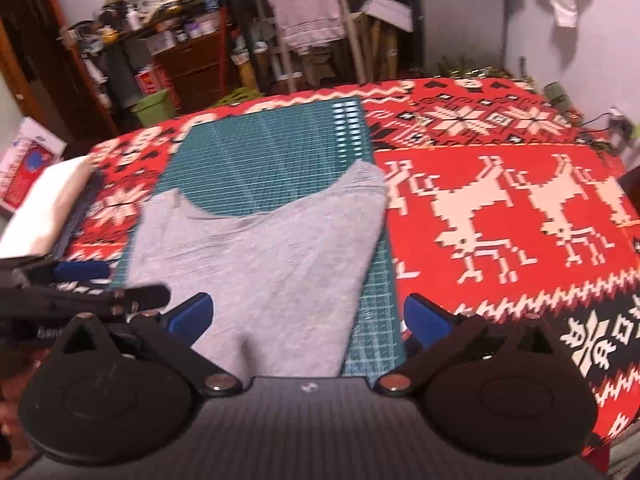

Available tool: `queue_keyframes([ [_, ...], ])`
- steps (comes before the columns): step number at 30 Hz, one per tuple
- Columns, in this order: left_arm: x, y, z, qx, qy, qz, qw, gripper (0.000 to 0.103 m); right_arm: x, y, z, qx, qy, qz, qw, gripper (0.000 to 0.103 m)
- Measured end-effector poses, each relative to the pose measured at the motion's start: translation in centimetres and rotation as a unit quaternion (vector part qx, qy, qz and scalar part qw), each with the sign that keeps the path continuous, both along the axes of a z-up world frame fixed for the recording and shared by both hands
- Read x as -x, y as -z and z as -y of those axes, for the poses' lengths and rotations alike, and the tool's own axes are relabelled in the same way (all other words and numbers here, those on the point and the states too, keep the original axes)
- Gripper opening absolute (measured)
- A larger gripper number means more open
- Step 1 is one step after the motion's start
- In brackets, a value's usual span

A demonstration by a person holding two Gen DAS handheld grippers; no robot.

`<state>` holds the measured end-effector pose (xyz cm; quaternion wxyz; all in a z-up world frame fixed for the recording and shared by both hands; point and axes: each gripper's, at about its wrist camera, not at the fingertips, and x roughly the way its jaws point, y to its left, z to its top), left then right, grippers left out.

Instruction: Fold clothes

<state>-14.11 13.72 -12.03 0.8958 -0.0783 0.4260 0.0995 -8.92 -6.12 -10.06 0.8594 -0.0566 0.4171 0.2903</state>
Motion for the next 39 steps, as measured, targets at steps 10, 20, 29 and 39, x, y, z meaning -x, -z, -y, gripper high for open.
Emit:
queue_keyframes([
  [10, -0.2, 2.6, 0.4, -0.020, -0.048, -0.003, 0.9987, 0.083, 0.8, 2.3, -3.2, 0.057, -0.042, 0.111, 0.991, 0.102],
  [20, -0.1, 4.1, -0.8, -0.016, -0.060, -0.002, 0.9981, 0.103, -1.0, 5.3, -1.8, 0.011, -0.052, 0.047, 0.997, 0.103],
  [29, 0.7, 4.6, -0.5, -0.030, -0.057, 0.030, 0.9975, 0.103, -0.6, 6.3, -1.8, 0.008, -0.051, 0.066, 0.996, 0.103],
  [39, 0.8, 4.6, -0.4, -0.032, -0.053, 0.033, 0.9975, 0.103, 0.0, 6.4, -1.5, 0.003, -0.054, 0.086, 0.995, 0.103],
])
